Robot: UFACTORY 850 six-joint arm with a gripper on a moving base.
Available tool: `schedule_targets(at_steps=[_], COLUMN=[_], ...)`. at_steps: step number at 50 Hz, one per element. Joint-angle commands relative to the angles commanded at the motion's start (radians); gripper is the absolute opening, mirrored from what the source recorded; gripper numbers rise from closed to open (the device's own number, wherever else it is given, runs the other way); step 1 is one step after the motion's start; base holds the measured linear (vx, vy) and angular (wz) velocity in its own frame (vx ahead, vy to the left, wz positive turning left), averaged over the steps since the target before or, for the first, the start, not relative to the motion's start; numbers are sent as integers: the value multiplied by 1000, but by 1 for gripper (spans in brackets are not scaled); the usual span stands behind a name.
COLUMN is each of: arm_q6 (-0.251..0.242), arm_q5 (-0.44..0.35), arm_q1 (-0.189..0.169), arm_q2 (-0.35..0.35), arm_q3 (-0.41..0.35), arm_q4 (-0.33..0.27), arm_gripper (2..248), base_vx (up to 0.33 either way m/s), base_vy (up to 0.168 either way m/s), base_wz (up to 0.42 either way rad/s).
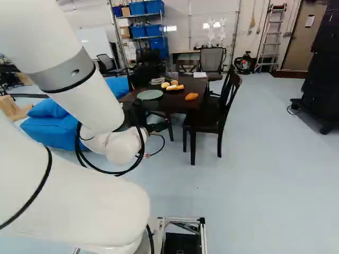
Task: Move the croissant to the empty plate
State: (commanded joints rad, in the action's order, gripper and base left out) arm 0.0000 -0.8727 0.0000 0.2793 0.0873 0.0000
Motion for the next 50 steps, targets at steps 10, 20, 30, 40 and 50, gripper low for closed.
schedule_targets(at_steps=[10,20,30,40,50], arm_q6=[0,0,0,0,0], arm_q5=[0,0,0,0,0], arm_q1=[0,0,0,0,0], arm_q2=[0,0,0,0,0], arm_q3=[0,0,0,0,0], arm_q4=[0,0,0,0,0], arm_gripper=[247,247,247,247,247], base_vx=[0,0,0,0,0], base_vy=[-2,-16,-20,-21,-20], base_wz=[-42,-215,-246,-264,-237])
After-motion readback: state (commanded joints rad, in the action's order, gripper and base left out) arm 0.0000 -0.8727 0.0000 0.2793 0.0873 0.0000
